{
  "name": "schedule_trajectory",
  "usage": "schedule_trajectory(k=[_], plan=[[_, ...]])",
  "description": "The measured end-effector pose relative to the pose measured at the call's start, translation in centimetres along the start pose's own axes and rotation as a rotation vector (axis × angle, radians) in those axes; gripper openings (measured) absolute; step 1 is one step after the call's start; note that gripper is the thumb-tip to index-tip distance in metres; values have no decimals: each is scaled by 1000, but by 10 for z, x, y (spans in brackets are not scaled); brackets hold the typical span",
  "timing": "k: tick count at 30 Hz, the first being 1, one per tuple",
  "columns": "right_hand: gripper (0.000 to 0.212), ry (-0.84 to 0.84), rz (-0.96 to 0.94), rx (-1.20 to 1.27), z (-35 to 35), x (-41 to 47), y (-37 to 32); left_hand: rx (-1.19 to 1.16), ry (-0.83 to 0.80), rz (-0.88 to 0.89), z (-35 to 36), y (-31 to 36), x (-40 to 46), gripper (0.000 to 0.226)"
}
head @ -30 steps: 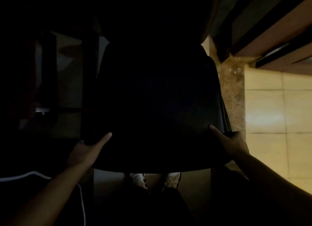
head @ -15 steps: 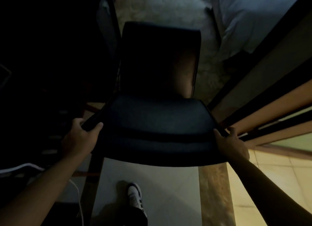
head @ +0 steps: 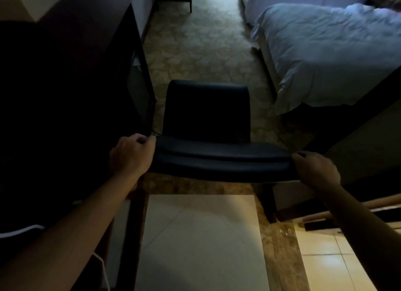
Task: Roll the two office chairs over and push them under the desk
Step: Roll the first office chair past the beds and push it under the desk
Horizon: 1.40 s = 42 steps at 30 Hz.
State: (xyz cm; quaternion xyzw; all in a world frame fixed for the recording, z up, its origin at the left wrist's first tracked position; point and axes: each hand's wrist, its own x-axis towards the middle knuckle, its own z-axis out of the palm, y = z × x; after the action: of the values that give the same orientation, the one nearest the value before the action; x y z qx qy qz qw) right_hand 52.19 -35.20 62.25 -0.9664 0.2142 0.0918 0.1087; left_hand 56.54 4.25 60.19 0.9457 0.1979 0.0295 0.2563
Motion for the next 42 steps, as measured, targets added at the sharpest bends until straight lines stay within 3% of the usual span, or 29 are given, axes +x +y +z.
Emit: schedule_trajectory(k=[3,5,12,18,23,27,33,37,42], plan=[[29,-28,-226,-337,-31,43,-21,-2,-89,85,-13,29,46,49],[24,-11,-268,-390,-52,78,-42,25,-142,89,-22,52,83,47],[34,193,-248,-234,-95,210,-128,48,-57,111,-17,139,219,57],[43,248,-317,-138,-108,317,-165,-20,47,39,1,183,310,42],[58,153,-367,-59,-127,386,-180,-80,24,33,22,214,363,27],[43,42,-331,-2,-140,449,-190,14,127,102,41,241,411,31],[48,-45,-295,12,-151,552,-232,275,-49,172,54,288,531,62],[43,-25,-281,-78,-156,608,-257,380,-204,243,56,321,605,48],[19,-99,-308,-133,-181,679,-284,271,-314,287,72,362,669,41]])
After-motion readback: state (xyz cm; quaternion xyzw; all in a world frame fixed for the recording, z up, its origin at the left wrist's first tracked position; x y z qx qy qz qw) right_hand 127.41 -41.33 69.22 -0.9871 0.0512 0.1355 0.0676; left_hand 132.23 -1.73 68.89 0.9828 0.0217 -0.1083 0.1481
